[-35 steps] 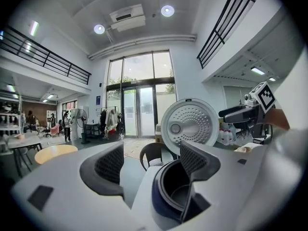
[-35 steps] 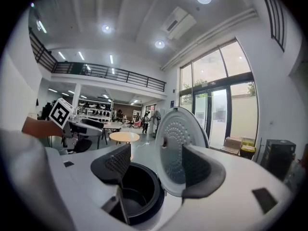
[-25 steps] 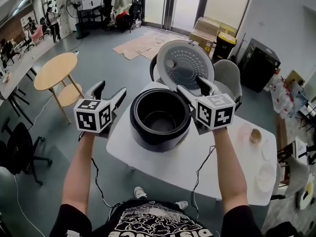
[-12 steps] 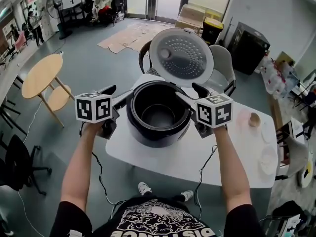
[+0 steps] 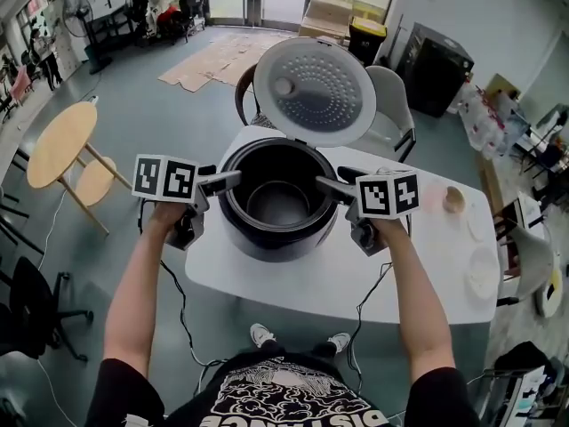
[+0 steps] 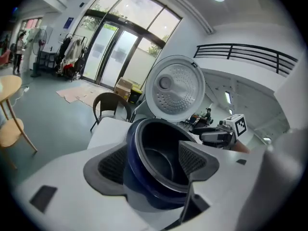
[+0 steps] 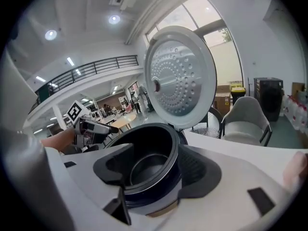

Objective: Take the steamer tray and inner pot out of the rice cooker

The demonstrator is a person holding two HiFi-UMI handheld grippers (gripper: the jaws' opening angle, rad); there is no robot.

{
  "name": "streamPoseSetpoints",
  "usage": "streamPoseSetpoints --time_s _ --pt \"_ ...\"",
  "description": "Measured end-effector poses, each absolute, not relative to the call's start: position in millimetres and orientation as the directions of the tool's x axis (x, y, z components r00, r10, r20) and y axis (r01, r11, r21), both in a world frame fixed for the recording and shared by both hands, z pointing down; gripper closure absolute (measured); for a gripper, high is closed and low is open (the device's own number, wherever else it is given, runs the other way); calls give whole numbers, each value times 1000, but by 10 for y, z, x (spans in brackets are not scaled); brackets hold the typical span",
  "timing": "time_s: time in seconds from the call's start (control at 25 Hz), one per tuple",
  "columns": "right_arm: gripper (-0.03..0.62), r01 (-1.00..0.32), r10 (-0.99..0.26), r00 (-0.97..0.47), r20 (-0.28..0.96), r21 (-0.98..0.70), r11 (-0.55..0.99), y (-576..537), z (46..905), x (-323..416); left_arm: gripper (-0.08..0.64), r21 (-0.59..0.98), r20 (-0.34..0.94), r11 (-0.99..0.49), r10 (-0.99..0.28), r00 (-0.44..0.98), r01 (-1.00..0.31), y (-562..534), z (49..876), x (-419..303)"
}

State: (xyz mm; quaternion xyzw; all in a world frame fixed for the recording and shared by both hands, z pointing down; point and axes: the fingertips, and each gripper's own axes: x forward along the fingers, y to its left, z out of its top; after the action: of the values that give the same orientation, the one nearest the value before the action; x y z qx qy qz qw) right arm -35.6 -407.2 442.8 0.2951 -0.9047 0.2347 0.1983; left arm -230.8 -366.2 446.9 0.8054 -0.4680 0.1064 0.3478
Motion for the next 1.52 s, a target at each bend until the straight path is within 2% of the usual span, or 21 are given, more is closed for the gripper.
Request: streamPoseSetpoints --time_s 0.4,0.72,1.16,1.4,1.52 --pt "293 -613 -316 -755 575 -448 650 -3984 4701 -328 238 553 530 -294 -598 601 -779 -3648 4613 -2280" --pt "353 -635 -295 -735 610 -468 614 -3966 4767 -370 257 547 564 -274 -577 590 -791 -3662 4644 -2299" --pt "428 -686 -332 -676 658 -396 611 -3986 4793 -329 404 463 631 -231 -592 501 -856 -3670 4704 -2432" --pt "443 -698 -342 -662 667 -381 606 -4011 4813 -323 499 419 651 -237 -594 472 -876 -3706 4748 -2399" --pt "442 -700 -343 -663 665 -390 598 -4004 4811 -330 500 425 643 -212 -613 459 -880 -3746 4758 -2411"
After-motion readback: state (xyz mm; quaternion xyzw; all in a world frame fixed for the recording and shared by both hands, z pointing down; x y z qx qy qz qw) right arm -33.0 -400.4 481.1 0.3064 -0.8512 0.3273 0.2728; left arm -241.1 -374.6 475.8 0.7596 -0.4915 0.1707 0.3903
